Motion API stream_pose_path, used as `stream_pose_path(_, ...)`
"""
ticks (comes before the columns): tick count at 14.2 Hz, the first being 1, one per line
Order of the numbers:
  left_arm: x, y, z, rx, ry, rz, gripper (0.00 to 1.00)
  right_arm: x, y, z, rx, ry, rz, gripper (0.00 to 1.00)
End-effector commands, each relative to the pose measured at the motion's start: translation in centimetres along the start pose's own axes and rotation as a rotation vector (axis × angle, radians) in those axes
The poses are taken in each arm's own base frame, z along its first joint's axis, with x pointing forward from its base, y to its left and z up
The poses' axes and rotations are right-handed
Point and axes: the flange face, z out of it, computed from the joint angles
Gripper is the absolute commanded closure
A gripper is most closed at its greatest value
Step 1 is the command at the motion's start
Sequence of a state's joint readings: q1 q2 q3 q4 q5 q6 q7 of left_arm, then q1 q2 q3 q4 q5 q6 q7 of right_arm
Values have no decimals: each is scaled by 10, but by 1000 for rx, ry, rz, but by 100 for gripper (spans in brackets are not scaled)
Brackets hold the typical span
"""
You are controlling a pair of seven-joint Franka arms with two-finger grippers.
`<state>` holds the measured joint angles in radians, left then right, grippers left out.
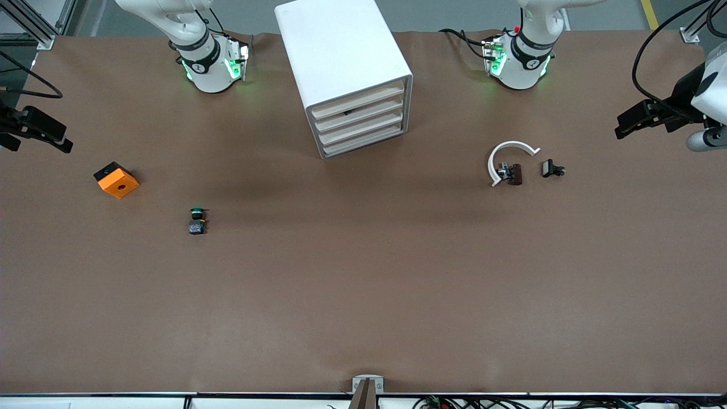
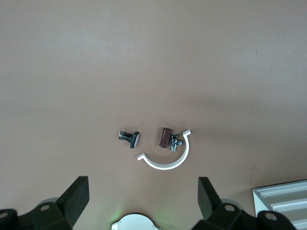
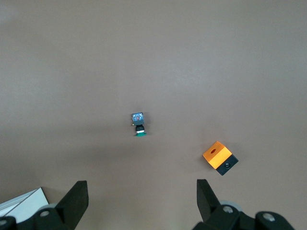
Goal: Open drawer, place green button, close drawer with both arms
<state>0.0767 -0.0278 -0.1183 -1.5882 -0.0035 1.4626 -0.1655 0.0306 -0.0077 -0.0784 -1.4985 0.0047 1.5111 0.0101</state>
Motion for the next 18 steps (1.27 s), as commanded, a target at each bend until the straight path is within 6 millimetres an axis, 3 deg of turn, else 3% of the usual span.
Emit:
stream_pose_path(1, 33, 5, 19, 15, -42, -4, 0, -2, 2, -5, -15, 6, -9, 0)
stream_pose_path(3, 52, 18, 55, 18, -102, -18, 0, -1, -1, -4, -15, 1, -14, 0)
stream_pose_path(5, 64, 27, 78, 14, -133, -101, 0, 0, -4, -1, -16, -2, -19, 0)
stream_pose_path(9, 82, 74, 128, 38, -170, -190, 0, 2, -5, 3, -16, -11, -22, 0)
stream_pose_path(12, 97, 94, 163, 4, -193, -330, 0, 10, -5, 21, -15, -41, -22, 0)
stream_pose_path(15, 111, 107, 199, -65, -258, -503, 0, 34, -4, 69, -7, -114, -112, 0)
stream_pose_path(18, 115, 137, 243, -53, -318, -634, 0, 54, -5, 141, -7, -174, -117, 0)
